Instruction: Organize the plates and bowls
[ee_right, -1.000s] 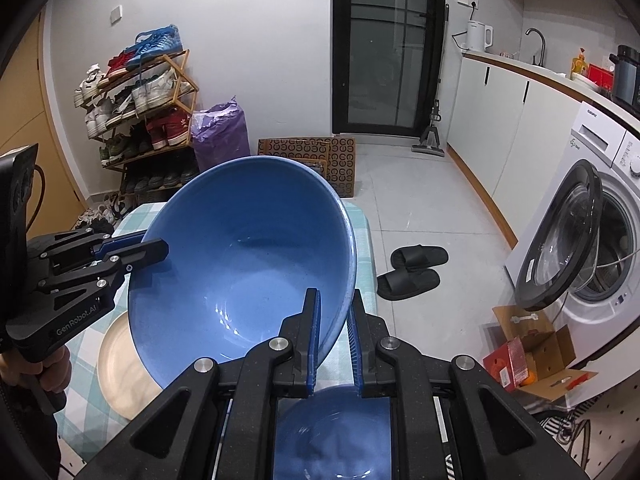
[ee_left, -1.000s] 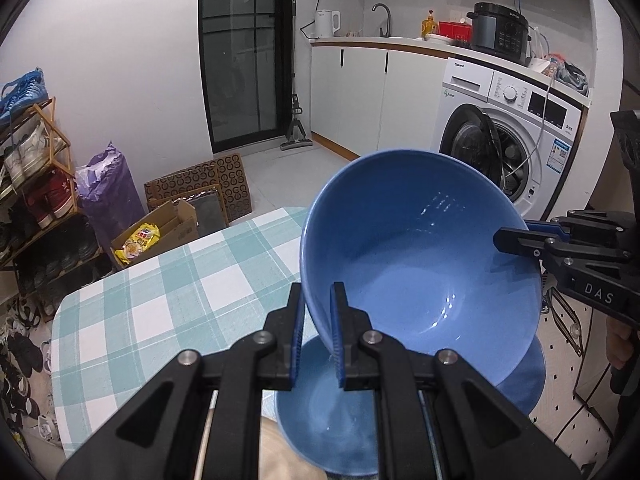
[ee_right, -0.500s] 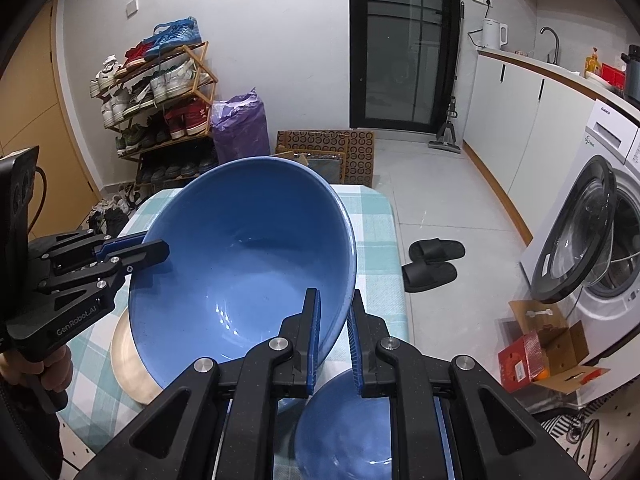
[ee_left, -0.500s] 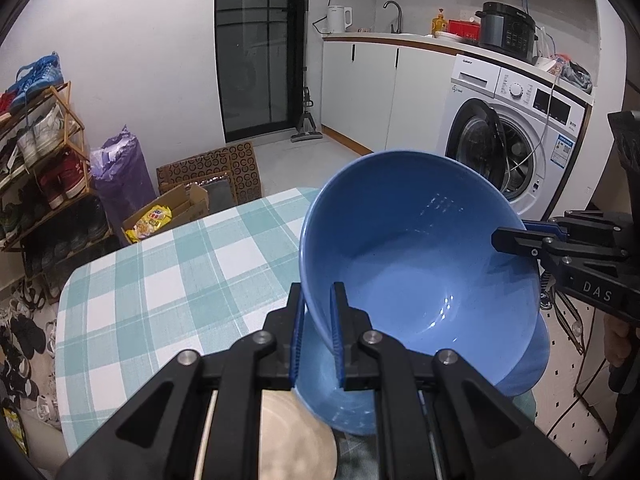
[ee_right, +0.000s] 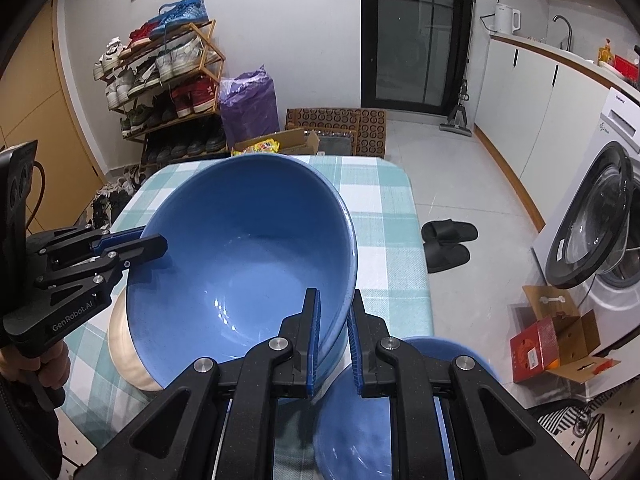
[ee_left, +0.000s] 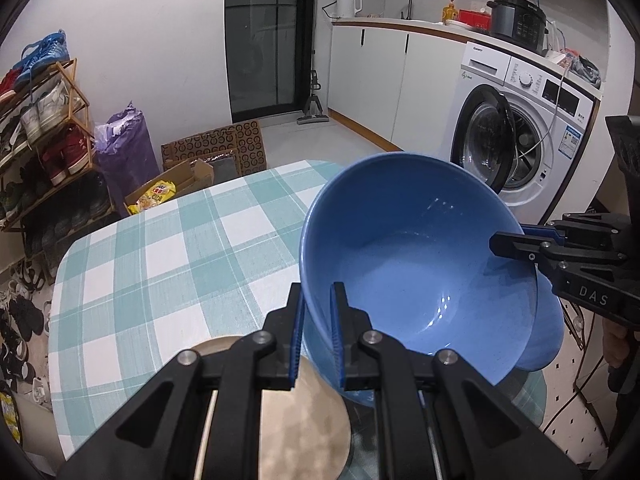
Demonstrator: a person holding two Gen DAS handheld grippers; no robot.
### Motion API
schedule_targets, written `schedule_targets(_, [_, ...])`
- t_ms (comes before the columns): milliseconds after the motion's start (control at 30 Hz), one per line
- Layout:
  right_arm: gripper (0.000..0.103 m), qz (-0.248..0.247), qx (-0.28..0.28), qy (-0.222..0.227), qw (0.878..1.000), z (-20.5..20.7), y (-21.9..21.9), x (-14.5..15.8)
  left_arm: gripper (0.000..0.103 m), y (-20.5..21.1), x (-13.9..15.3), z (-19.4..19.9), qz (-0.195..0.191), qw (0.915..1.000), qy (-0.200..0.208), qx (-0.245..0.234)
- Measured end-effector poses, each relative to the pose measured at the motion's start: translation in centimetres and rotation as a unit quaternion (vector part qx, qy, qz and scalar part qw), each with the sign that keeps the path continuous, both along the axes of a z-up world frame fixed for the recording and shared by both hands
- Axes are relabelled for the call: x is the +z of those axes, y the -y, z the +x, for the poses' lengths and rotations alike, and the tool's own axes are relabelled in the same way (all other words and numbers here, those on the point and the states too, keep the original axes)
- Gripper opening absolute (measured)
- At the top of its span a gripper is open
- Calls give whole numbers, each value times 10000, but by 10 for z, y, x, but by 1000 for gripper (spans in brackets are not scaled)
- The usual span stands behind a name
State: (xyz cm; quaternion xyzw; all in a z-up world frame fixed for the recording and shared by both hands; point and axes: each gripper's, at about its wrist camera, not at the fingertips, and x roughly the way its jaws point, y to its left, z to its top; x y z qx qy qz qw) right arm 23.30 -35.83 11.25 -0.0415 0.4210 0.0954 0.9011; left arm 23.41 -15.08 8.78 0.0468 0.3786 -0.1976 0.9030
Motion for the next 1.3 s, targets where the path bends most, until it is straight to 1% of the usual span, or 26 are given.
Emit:
schedule_targets(367, [13,-71,25,-347,9994,14,-4,-36,10,-2,-32,5,38,9996,-286,43])
schedule_targets(667, [13,-169,57,-523,9985,19,-8,-60,10,-3,-48,9,74,9990,-423,86])
schedule_targets(967, [14,-381,50,-608,9974,22,-15,-71,10,-2,-56,12,151,9987,-480,98])
schedule_targets(1100, [14,-508,43,-582,9970,23,-15,-74,10,2,-60,13,260,9985,-465,102])
schedule_targets(1300, [14,-639,87,-607,9961,24,-15,-79,10,3,-64,14,270,9981,-545,54])
